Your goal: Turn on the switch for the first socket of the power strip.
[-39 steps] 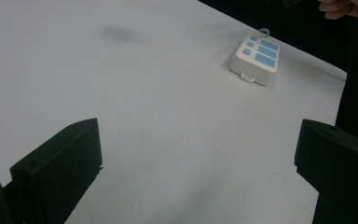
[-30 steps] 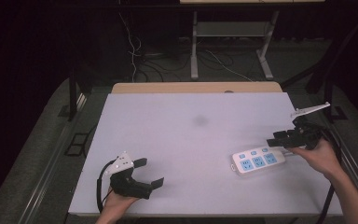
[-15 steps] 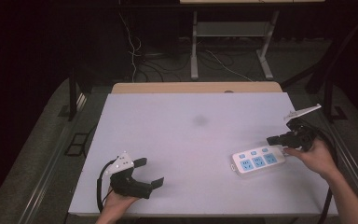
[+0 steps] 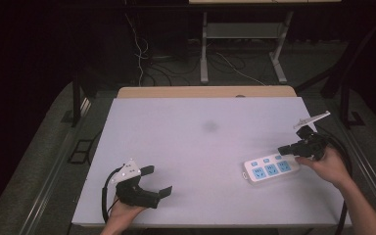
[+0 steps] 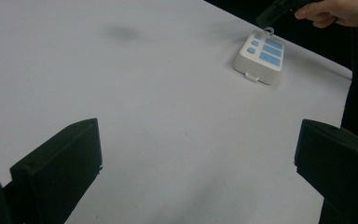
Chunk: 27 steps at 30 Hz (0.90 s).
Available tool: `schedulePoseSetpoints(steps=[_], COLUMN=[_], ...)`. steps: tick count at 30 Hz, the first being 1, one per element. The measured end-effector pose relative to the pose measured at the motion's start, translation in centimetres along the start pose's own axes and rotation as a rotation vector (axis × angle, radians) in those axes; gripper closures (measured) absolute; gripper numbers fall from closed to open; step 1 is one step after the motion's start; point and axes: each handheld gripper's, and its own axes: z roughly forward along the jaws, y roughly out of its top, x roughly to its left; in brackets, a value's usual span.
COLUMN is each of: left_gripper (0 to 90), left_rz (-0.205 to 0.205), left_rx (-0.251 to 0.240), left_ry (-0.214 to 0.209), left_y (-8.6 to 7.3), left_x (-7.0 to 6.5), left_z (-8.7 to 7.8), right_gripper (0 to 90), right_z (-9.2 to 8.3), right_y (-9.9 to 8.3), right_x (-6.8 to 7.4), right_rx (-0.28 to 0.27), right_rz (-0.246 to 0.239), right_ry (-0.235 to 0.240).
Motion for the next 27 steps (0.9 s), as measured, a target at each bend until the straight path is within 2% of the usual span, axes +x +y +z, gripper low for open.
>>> schedulePoseSetpoints(steps=[6, 12, 14, 20, 23, 27], left_gripper=[0.0, 0.0, 0.0, 0.0, 0.0, 0.0], left_rz=[0.000, 0.002, 0.002, 0.011, 0.011, 0.011], left_rx=[0.000, 0.005, 0.005, 0.012, 0.011, 0.008], left_ry=[0.001, 0.000, 0.000, 0.002, 0.001, 0.000], left_y=[0.0, 0.0, 0.0, 0.0, 0.0, 0.0], left_x=[0.0, 0.0, 0.0, -0.1, -0.2, -0.2], left_z=[0.0, 0.1, 0.1, 0.2, 0.2, 0.1], right_gripper=[89.7, 89.8, 89.9, 90.0, 90.0, 90.0], right_z=[0.8, 1.0, 1.1, 1.2, 1.3, 1.3], right_y=[-0.5, -0.7, -0.9, -1.0, -1.0, -1.2], right_x=[-0.1, -0.1, -0.1, -0.2, -0.1, 0.1], right_rx=[0.010, -0.008, -0.019, -0.023, -0.023, -0.031], right_rz=[0.010, 0.002, 0.018, 0.032, 0.032, 0.006], right_ry=[0.007, 0.002, 0.017, 0.017, 0.013, 0.004])
